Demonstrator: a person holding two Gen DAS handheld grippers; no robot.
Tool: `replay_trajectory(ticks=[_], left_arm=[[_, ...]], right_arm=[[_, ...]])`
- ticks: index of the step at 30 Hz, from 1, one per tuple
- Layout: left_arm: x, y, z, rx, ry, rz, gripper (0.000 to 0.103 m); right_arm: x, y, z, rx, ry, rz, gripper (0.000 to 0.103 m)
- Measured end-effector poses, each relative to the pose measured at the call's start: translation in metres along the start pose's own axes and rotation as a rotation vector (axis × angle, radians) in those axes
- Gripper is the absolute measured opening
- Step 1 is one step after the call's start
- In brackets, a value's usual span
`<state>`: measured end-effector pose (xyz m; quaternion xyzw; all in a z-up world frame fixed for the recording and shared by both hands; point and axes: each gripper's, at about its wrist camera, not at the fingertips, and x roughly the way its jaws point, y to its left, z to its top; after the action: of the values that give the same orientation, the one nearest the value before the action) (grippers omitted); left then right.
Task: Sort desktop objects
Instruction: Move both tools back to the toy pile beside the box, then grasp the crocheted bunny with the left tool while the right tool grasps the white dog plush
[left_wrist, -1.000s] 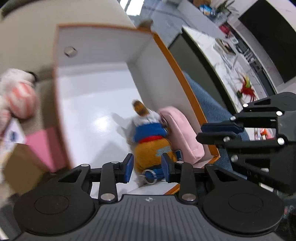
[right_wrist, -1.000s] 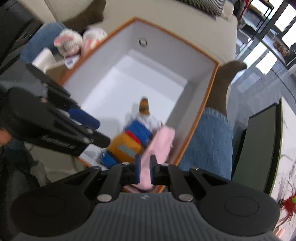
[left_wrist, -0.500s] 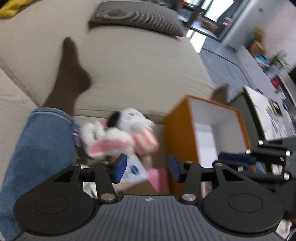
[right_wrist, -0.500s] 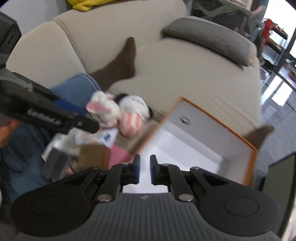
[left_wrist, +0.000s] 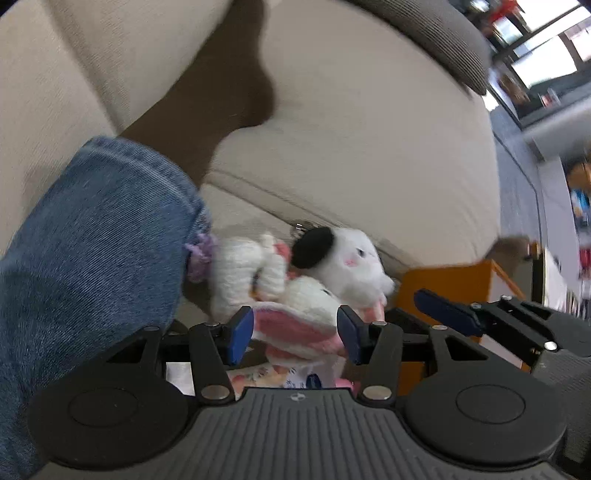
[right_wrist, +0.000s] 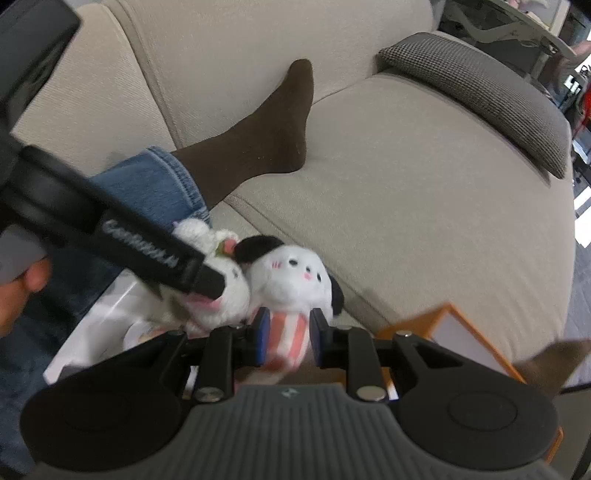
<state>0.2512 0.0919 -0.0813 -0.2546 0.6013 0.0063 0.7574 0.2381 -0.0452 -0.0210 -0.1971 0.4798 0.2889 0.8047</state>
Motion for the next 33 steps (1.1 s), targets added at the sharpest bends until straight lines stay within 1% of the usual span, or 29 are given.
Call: replay_trajectory(ticks=[4,8,10,12,15,17,18,19,20,21,23,25,27,29,30,31,33], left_arm=[[0.002,0.013,0.0,-0.076,0.003,-0.02,0.058],[0.003,0.021,0.0,-0.128,0.009,-0.047,0.06],[0.006,0.024,-0.001,-0.149,0.02,-0.055,0.064],[0.01,0.026,-0.004,-0.157,0.035,-0.052,0.067],[0.014,0.025,-0.009,-0.151,0.037,-0.028,0.07],[0.021,0.029,-0.013,-0.174,0.058,-0.043,0.071],[0.026,0.031,-0.014,-0.188,0.071,-0.059,0.071],[0.031,0.032,-0.018,-0.202,0.092,-0.078,0.069],[0.037,0.035,-0.018,-0.215,0.108,-0.094,0.061],[0.043,0.036,-0.02,-0.229,0.118,-0.126,0.059],[0.048,0.037,-0.023,-0.234,0.117,-0.147,0.058],[0.045,0.031,-0.024,-0.187,0.092,-0.139,0.056],[0.041,0.02,-0.025,-0.11,0.072,-0.105,0.054],[0.033,0.004,-0.027,0.021,0.018,-0.051,0.053],[0.029,-0.004,-0.028,0.09,-0.011,-0.02,0.053],[0.025,-0.013,-0.029,0.183,-0.035,0.018,0.053],[0.023,-0.025,-0.032,0.297,-0.028,0.063,0.053]], right_arm=[[0.025,-0.001,0.011,-0.015,-0.004,0.024,0.024],[0.039,0.006,0.012,-0.034,-0.016,0.057,0.024],[0.04,0.012,0.01,-0.059,-0.032,0.075,0.025],[0.037,0.017,0.007,-0.075,-0.027,0.076,0.025],[0.029,0.017,0.002,-0.064,-0.017,0.113,0.025],[0.026,0.019,-0.001,-0.05,-0.007,0.144,0.025],[0.024,0.019,-0.002,-0.047,-0.005,0.159,0.025],[0.021,0.019,-0.003,-0.045,0.0,0.167,0.025],[0.021,0.019,-0.005,-0.041,0.009,0.178,0.023],[0.021,0.019,-0.006,-0.03,0.024,0.193,0.023],[0.026,0.019,-0.006,-0.017,0.049,0.192,0.023],[0.023,0.017,-0.009,-0.026,0.046,0.15,0.024],[0.014,0.012,-0.012,-0.025,0.031,0.129,0.026],[0.006,0.006,-0.011,-0.021,0.019,0.11,0.028],[0.003,0.004,-0.01,-0.025,0.012,0.084,0.028],[0.001,0.003,-0.01,-0.032,0.007,0.063,0.029],[0.003,0.0,-0.005,-0.041,0.006,0.034,0.032]])
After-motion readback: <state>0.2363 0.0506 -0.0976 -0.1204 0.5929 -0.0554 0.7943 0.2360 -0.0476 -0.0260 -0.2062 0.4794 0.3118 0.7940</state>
